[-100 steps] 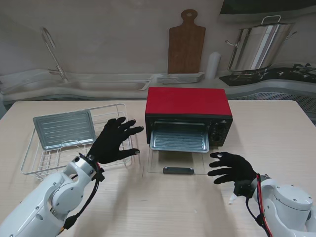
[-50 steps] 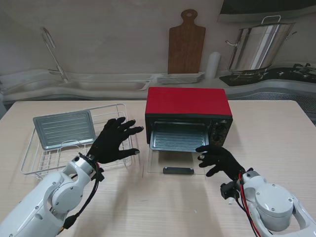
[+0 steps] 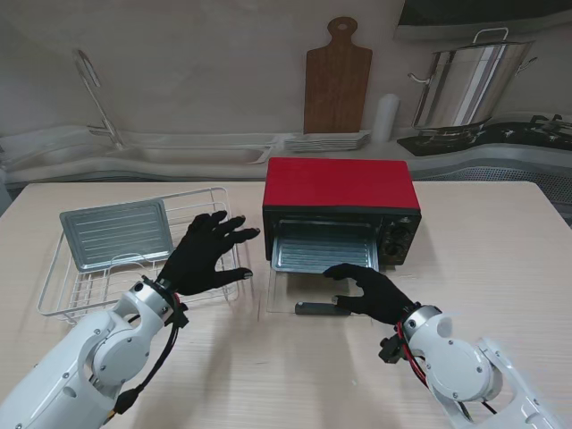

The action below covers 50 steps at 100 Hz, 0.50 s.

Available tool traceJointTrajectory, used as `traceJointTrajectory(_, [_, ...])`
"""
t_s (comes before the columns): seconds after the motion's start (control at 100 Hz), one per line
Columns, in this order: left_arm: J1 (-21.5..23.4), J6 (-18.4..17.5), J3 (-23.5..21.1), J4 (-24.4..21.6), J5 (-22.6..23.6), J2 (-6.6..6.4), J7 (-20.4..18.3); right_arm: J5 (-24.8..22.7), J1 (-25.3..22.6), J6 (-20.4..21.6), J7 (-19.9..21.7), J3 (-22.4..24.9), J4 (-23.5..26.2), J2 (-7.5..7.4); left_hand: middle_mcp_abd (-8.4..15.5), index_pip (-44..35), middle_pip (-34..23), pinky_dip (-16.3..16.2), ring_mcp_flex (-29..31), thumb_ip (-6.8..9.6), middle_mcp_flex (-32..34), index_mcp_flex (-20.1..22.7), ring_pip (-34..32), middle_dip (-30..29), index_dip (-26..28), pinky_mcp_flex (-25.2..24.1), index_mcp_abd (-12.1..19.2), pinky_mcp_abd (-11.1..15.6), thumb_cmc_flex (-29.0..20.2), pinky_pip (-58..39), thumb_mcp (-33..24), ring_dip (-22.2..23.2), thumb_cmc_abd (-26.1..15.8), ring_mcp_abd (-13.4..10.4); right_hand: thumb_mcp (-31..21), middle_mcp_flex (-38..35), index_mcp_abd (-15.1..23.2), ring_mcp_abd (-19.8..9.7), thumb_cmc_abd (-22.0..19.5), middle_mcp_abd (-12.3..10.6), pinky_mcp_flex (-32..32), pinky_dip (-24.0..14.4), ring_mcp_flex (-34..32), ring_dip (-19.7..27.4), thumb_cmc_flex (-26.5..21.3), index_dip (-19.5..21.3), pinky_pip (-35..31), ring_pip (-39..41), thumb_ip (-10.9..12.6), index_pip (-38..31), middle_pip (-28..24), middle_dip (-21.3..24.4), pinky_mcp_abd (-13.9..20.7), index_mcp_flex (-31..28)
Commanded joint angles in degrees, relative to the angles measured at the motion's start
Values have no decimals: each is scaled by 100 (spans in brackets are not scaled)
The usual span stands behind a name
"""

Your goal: Slide the trays into the oven

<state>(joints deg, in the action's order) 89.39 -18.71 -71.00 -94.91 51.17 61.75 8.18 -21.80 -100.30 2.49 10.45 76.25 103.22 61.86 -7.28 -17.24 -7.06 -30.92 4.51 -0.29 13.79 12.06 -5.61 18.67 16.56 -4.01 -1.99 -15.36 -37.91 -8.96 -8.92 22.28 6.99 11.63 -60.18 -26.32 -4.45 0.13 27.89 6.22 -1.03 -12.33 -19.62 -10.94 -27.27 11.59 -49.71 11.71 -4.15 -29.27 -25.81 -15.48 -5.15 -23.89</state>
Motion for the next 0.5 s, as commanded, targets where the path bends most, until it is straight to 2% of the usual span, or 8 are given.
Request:
traceJointTrajectory(0.0, [46,22,-15,-71,0,22,-92,176,-22,-9,186,-45,13,-6,61,18,0,103,-163,-15,-172,-66,63,-93,21,-126,57,148,89,286,161,-69,-187,-115,253,239,180,-426,-143,-306,195,219,280,151,358,-168,327,-203,197,87,165,112,456,313])
traceJointTrajectory(0.05, [49,22,-18,-73,0,23,-89,115,-15,19,250,-77,22,-28,54,17,-2,111,-166,-15,-168,-64,65,-92,22,-125,52,147,95,291,165,-70,-194,-115,332,305,196,-467,-204,-344,225,305,358,210,369,-236,463,-301,216,131,239,145,553,390])
traceJointTrajectory(0.13, [55,21,-22,-73,-3,24,-82,19,-4,40,303,-138,29,-48,54,12,-3,122,-160,-14,-161,-60,64,-92,24,-119,53,150,88,298,166,-70,-191,-115,403,358,182,-410,-282,-319,181,323,366,218,430,-269,464,-305,220,144,250,147,492,448])
traceJointTrajectory(0.21, [60,20,-24,-72,-7,25,-77,-43,26,21,381,-205,26,-71,66,15,-1,125,-164,-14,-169,-66,65,-92,23,-118,52,148,88,298,169,-70,-196,-116,533,388,140,-215,-379,-222,52,224,290,126,493,-273,207,-119,251,36,82,71,128,491])
traceJointTrajectory(0.36, [74,19,-37,-81,-6,26,-73,-182,147,-39,418,-392,-52,-88,53,11,-1,126,-161,-13,-168,-61,63,-92,24,-118,50,151,85,294,172,-69,-195,-113,592,338,38,23,-426,-61,-125,-29,116,-130,556,-223,-299,356,265,-163,-363,-109,-206,390])
traceJointTrajectory(0.49, [92,24,-53,-91,-2,27,-66,-518,326,-109,242,-624,-206,-72,57,11,-4,127,-161,-13,-163,-58,62,-91,24,-118,50,147,82,291,175,-68,-192,-111,612,344,-22,160,-472,21,-197,-229,61,-381,662,-100,-641,817,273,-236,-734,-248,-464,292])
